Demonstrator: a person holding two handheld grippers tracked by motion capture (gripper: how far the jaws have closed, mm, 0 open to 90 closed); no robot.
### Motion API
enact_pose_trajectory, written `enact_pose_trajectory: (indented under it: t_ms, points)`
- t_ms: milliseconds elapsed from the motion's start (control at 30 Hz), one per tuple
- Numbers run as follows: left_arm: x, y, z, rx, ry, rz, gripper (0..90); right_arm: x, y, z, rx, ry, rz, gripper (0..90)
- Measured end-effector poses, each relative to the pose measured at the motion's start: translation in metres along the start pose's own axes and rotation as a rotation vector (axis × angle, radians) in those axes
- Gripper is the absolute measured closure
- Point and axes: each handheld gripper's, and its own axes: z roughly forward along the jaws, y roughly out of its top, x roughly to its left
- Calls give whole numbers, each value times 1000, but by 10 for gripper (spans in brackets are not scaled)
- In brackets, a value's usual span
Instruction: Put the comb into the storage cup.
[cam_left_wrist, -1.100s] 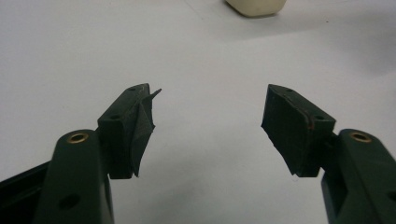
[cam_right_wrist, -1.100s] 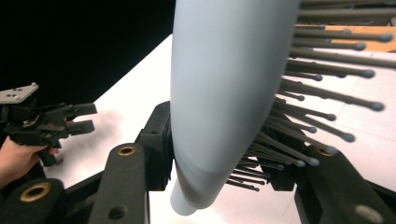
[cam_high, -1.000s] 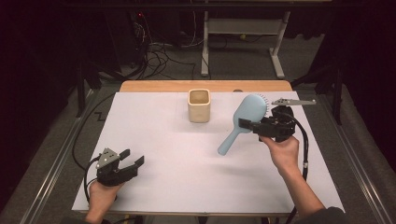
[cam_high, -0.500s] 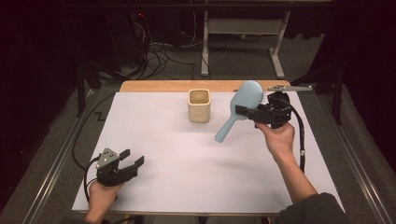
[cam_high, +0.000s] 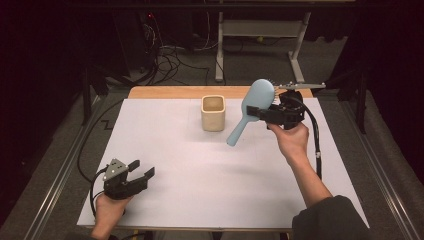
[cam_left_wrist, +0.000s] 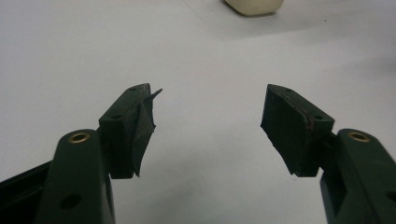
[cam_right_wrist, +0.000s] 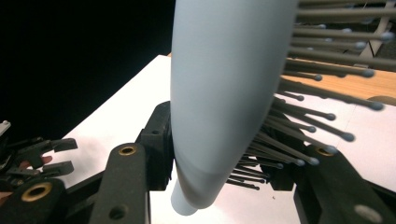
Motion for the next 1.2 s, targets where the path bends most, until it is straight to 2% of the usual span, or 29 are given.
enact_pose_trajectory:
  t_ms: [367, 700, 1200]
  points:
    - [0, 0, 0, -3, -1, 0, 350, -2, 13, 11, -17, -10, 9, 542]
    - [0, 0, 0, -4, -3, 4, 351, -3, 29, 22, -20, -54, 16, 543]
    - [2, 0, -2, -9, -2, 4, 351, 0, 49, 36, -26, -90, 7, 544]
